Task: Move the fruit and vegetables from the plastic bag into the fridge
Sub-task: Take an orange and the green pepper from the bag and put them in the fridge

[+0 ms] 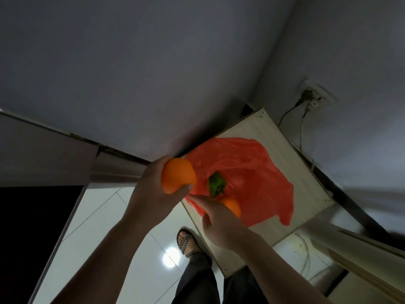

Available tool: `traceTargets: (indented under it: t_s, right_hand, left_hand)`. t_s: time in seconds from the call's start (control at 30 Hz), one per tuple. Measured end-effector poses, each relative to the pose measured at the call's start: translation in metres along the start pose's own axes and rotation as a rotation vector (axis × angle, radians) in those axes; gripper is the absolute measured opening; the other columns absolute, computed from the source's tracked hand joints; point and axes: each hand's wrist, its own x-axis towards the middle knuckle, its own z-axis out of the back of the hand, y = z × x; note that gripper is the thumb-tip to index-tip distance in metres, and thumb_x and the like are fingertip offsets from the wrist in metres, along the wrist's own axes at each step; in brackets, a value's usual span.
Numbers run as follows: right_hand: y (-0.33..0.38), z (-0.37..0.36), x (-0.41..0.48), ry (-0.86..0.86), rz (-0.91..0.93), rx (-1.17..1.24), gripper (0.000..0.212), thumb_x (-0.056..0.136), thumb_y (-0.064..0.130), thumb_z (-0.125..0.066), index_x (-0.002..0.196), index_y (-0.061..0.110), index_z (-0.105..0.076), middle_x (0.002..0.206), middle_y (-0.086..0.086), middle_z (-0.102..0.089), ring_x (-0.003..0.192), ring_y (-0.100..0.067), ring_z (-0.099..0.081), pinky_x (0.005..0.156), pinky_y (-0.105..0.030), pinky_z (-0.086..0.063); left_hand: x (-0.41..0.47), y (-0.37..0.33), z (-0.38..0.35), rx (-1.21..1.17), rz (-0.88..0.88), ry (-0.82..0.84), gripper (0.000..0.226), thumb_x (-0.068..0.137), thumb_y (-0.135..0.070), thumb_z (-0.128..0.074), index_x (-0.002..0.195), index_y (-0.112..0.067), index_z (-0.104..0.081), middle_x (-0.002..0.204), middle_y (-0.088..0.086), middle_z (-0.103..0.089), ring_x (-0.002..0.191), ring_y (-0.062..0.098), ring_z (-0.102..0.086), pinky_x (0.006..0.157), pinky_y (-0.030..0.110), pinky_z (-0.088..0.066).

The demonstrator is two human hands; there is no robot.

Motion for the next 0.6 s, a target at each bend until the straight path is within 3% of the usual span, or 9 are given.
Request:
traceTargets:
  t_s: [0.1,0.2,0.33,0.47,0.6]
  right_hand:
    - [-0.005,0.004,-0.001,-0.059,-0.055,0.036,0.056,0.086,-0.002,-0.042,0.136,0.024,-0.044,0.128,0.01,-0.054,0.111,0.007,-0.043,0.086,0.006,-0.025]
    - [-0.016,0.023,-0.012,-0.253,-0.112,0.046,0.044,0.087,-0.001,-0.044,0.122,0.023,-0.056,0.114,0.012,-0.061,0.101,0.01,-0.051,0.087,-0.004,-0.039]
    - [-0.038,0.052,-0.036,-0.44,-0.183,-0.025,0.035,0.087,0.001,-0.051,0.109,0.027,-0.057,0.09,0.02,-0.055,0.079,0.007,-0.054,0.069,-0.009,-0.038]
    - [-0.052,0.068,-0.04,-0.42,-0.22,-0.099,0.026,0.091,0.011,-0.052,0.113,0.026,-0.055,0.094,0.01,-0.06,0.08,-0.006,-0.059,0.071,-0.026,-0.05]
    - [-0.051,0.066,-0.013,-0.37,-0.166,-0.165,0.028,0.09,0.023,-0.057,0.118,0.019,-0.056,0.111,0.001,-0.061,0.099,-0.013,-0.058,0.084,-0.022,-0.04]
  left_hand:
    - [0.011,-0.001,-0.01,-0.019,-0.005,0.066,0.073,0.073,-0.037,-0.075,0.134,-0.031,-0.036,0.123,-0.015,-0.037,0.105,0.008,-0.042,0.078,0.026,-0.039]
    - [0.017,0.009,-0.029,-0.029,0.04,0.165,0.075,0.072,-0.039,-0.076,0.134,-0.029,-0.036,0.131,-0.004,-0.043,0.108,0.015,-0.048,0.083,0.032,-0.044]
    - [0.015,0.023,-0.045,0.06,0.046,0.231,0.077,0.071,-0.042,-0.075,0.136,-0.025,-0.036,0.132,0.001,-0.045,0.115,0.021,-0.049,0.089,0.036,-0.046]
    - [0.013,0.027,-0.05,0.066,0.074,0.238,0.078,0.072,-0.043,-0.074,0.136,-0.026,-0.034,0.134,0.001,-0.044,0.115,0.022,-0.049,0.09,0.038,-0.048]
    - [0.015,0.03,-0.052,0.088,0.077,0.235,0.078,0.072,-0.044,-0.074,0.136,-0.026,-0.033,0.134,0.002,-0.043,0.114,0.022,-0.049,0.089,0.038,-0.049]
